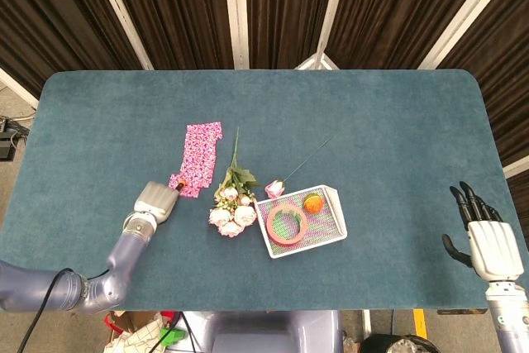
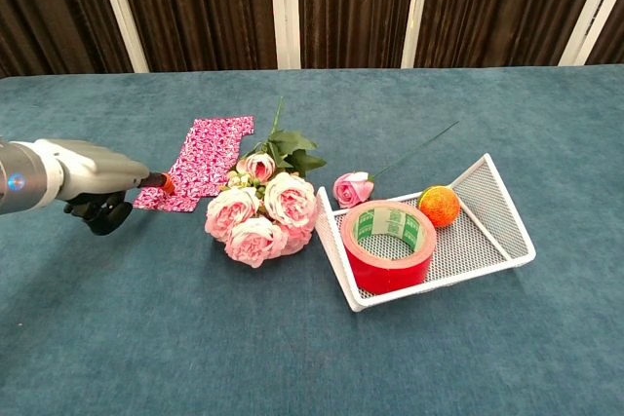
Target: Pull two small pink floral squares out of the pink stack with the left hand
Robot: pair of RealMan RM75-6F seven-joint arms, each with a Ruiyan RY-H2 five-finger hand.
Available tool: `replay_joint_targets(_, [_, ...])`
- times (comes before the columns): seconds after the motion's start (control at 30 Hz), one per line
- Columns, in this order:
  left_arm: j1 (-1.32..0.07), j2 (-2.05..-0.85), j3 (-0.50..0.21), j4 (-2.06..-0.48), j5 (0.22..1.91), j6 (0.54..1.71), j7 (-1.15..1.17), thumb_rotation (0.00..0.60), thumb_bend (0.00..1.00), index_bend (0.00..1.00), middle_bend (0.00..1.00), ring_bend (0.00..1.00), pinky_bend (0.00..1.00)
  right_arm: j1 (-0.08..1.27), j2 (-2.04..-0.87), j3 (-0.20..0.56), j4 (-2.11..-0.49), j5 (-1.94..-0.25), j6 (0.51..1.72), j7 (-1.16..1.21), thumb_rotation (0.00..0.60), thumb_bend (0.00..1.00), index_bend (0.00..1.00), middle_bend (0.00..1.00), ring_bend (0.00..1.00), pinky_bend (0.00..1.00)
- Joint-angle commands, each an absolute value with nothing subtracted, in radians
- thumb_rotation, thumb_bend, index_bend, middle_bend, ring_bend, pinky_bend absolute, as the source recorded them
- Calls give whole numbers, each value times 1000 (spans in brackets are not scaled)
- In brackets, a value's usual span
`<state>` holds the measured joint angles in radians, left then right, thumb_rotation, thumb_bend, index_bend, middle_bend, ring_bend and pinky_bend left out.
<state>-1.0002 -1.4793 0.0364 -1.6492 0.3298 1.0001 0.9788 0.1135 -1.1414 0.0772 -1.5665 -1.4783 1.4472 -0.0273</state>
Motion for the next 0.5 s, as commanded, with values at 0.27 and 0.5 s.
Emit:
replay_joint_targets(0.27, [-1000,-1457,75,-1692,334,1007,989,600,1000,109,834,742,620,112,-1139,76,-1567,-1479,1447,-24,600,367,0,49,150,264])
replay_joint_targets(0.5, [-996,-1430,100,-1744,344,1020,989,600,1000,110,834,742,620,112,-1138,77,-1568,-1479,1448,-22,600,367,0,50,150,264])
